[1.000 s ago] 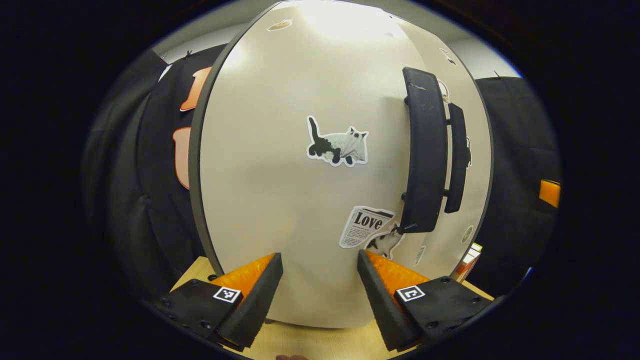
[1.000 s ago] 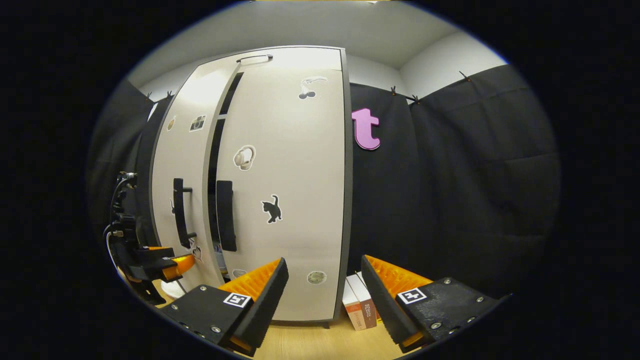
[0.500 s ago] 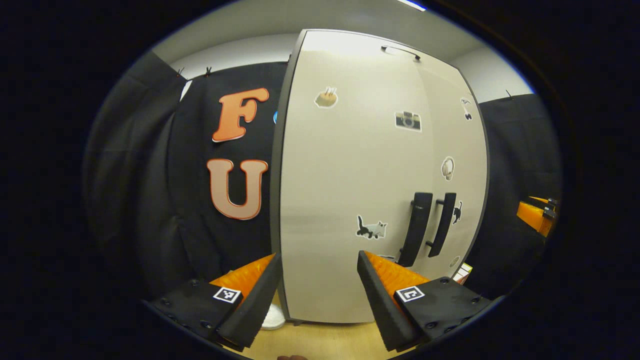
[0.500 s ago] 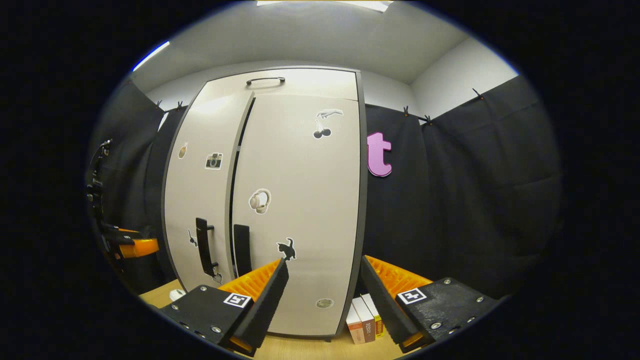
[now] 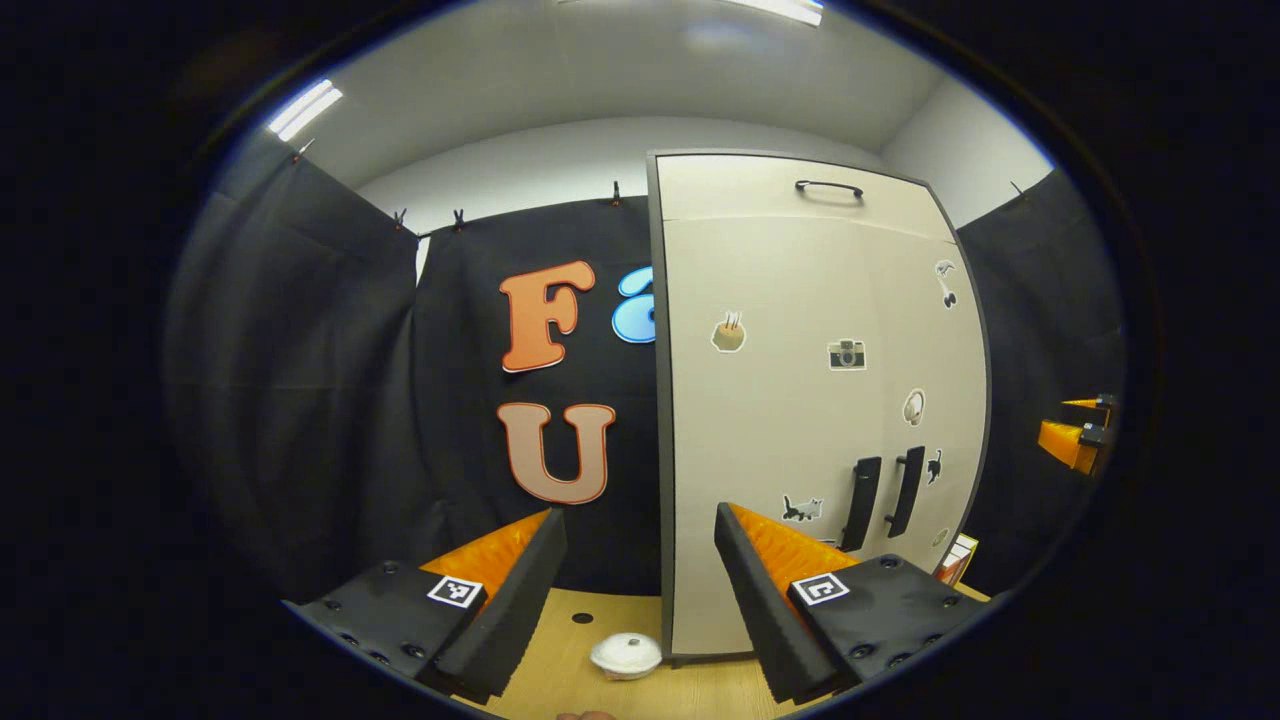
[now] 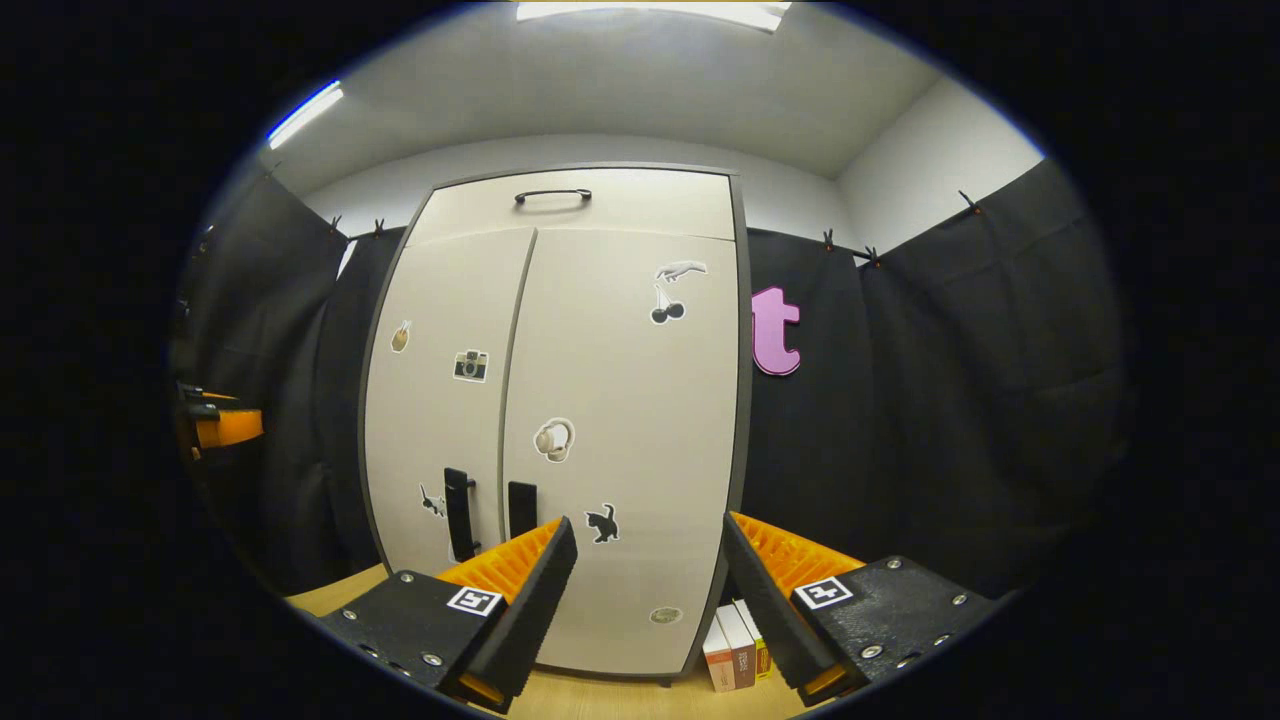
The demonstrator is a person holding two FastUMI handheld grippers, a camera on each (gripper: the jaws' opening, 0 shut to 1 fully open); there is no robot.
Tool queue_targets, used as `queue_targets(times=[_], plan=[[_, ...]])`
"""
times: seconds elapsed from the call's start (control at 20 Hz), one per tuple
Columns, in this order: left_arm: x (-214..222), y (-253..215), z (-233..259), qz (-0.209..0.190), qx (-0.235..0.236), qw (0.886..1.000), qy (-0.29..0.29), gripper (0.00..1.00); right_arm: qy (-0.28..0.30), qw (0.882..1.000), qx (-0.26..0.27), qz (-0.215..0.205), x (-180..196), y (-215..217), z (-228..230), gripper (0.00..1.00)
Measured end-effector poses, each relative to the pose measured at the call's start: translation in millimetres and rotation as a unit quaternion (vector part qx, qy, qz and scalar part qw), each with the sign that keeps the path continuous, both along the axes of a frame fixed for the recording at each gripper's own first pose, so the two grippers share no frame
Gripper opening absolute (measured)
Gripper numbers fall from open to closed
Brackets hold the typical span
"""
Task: Grab one shoe with the right hand and put it into the shoe cabinet, grab the other shoe with the left hand and put it into the shoe cabinet; then close the right door with the right hand and the left door with the left hand.
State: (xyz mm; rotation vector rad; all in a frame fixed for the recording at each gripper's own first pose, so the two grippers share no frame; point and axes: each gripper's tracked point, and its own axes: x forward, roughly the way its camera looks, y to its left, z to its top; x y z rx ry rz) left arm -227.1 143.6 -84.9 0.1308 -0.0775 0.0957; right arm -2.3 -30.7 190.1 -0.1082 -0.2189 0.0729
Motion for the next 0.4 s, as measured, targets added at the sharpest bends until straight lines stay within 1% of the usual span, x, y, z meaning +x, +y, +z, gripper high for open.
queue_targets(times=[0.1,0.15,0.2,0.25,0.35,0.4], plan=[[-4.8,9.7,4.8,0.0,-0.014,1.0,-0.006,0.95,0.002,1.0,-0.001,0.0,-0.5,-1.2,-1.0,0.91],[-6.0,21.1,6.3,0.013,-0.01,1.0,-0.008,0.94,0.003,1.0,-0.001,-0.001,-0.9,-1.1,-1.3,0.91],[-8.4,31.4,9.7,0.026,-0.003,1.0,-0.009,0.96,0.004,1.0,-0.001,0.0,-1.4,-0.4,-2.7,0.91],[-11.6,36.1,9.7,0.035,-0.001,0.999,-0.01,0.96,0.006,1.0,-0.001,0.0,-3.4,-0.2,-3.8,0.91],[-13.6,37.7,9.3,0.033,-0.009,0.999,-0.01,0.96,0.007,1.0,-0.005,-0.001,-5.9,-0.3,-7.0,0.9],[-14.0,40.3,8.9,0.032,-0.011,0.999,-0.01,0.94,0.006,1.0,-0.005,-0.001,-8.3,0.3,-8.3,0.91]])
